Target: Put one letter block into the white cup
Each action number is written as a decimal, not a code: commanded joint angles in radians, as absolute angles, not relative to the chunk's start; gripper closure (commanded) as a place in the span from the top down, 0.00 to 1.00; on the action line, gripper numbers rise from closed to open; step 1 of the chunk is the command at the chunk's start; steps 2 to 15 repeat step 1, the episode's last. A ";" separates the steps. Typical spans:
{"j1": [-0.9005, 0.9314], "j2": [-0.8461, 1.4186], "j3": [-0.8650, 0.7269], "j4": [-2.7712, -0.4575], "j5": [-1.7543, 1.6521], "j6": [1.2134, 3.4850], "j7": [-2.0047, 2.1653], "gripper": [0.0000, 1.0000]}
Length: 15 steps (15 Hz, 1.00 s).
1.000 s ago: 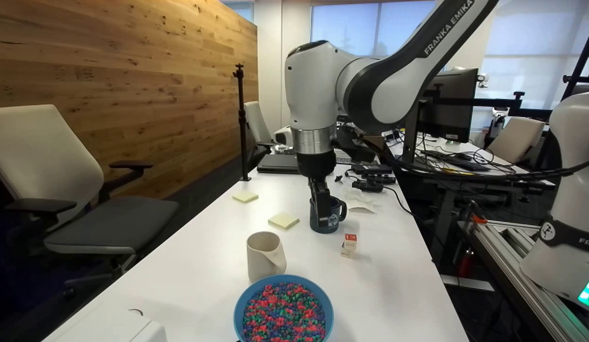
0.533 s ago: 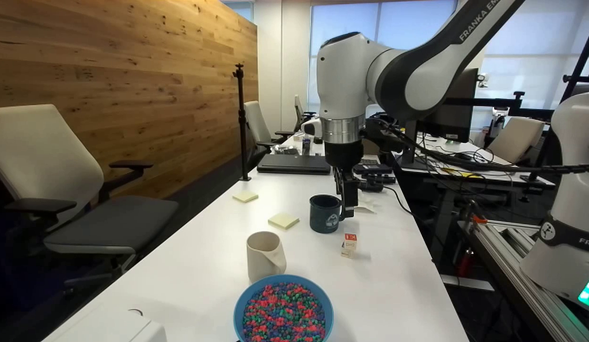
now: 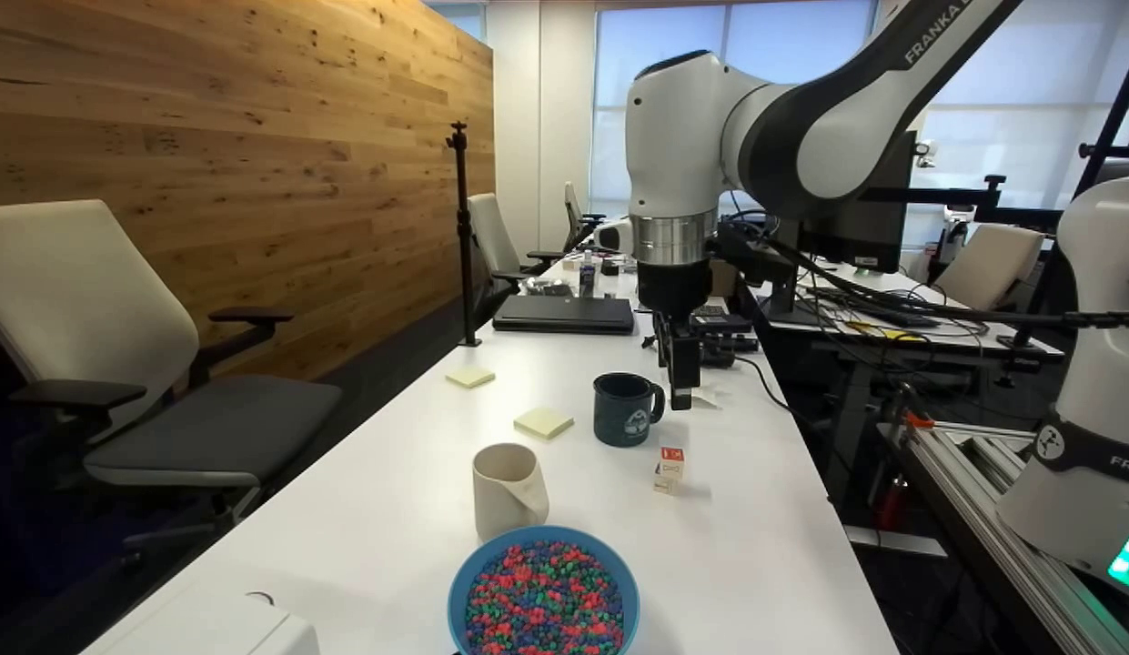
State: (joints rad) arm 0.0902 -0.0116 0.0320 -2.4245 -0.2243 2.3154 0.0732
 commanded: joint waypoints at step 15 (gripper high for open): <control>0.076 -0.059 0.041 -2.462 -0.189 2.324 0.083 1.00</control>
